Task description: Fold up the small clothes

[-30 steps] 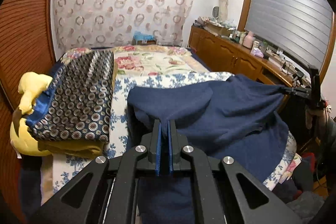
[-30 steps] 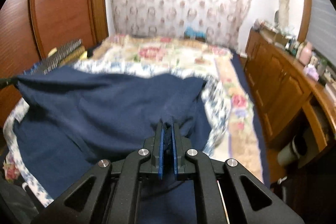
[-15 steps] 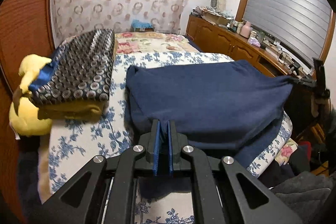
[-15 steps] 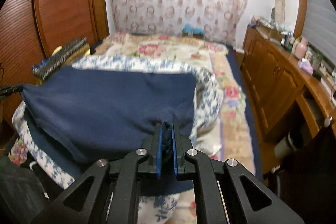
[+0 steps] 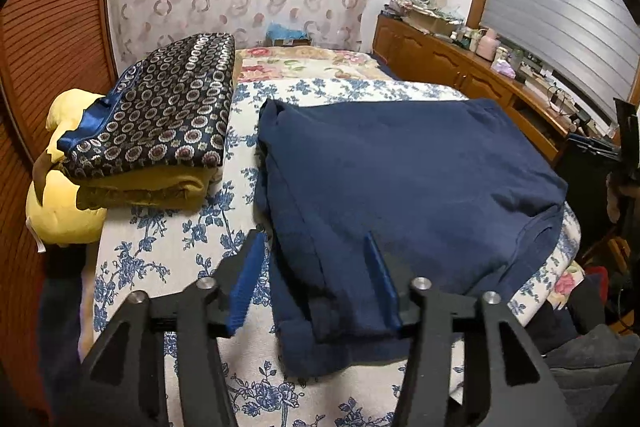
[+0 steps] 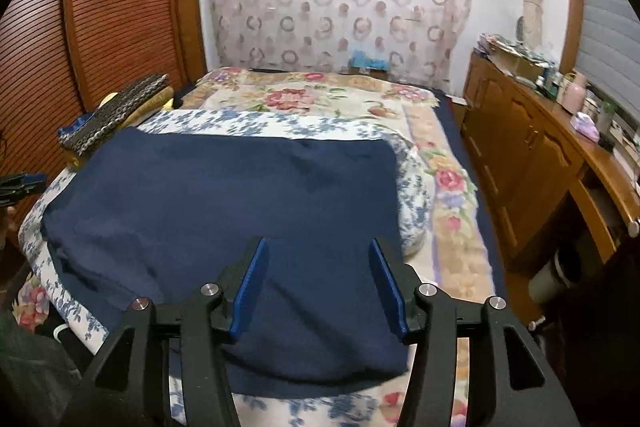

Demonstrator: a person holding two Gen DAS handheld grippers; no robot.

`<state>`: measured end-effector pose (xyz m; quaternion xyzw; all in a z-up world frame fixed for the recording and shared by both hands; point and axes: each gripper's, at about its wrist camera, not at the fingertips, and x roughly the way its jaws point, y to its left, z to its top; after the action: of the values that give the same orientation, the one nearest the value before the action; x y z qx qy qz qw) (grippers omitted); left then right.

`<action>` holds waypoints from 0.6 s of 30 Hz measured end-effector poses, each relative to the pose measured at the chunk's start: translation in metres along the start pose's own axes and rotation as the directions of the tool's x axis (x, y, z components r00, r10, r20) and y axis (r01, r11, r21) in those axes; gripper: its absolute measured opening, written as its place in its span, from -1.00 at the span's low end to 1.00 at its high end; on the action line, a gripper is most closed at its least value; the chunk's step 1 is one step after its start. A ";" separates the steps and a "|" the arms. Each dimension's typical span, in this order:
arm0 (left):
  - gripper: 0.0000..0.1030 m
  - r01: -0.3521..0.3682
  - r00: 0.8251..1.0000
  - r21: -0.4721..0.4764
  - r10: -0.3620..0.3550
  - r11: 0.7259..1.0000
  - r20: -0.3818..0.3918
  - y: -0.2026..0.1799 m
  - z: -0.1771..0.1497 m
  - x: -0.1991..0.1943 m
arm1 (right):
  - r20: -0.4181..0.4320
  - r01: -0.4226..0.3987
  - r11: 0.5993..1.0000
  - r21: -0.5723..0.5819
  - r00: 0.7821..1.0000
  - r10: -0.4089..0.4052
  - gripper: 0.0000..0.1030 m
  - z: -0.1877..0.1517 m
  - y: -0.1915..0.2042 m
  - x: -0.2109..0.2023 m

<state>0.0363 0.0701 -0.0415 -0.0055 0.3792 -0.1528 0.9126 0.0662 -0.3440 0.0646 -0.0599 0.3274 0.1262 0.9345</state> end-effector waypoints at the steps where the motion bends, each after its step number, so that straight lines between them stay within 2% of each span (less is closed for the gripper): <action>1: 0.07 -0.003 1.000 0.000 0.003 1.000 -0.003 0.000 -0.001 0.002 | -0.006 -0.010 1.000 -0.006 1.000 0.010 0.06 -0.002 0.004 0.004; 12: 0.09 -0.086 0.995 -0.032 0.085 0.996 -0.045 0.003 -0.021 0.024 | -0.071 -0.089 0.996 -0.031 0.994 0.087 0.06 -0.012 0.022 0.056; 18: 0.09 -0.110 0.993 -0.043 0.108 0.993 -0.055 0.000 -0.030 0.029 | -0.090 -0.089 0.995 -0.044 0.992 0.085 0.06 -0.010 0.021 0.067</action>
<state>0.0348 0.0652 -0.0832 -0.0014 0.4063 -0.0941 0.9089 0.1051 -0.3129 0.0145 -0.0736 0.3675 0.1718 0.9111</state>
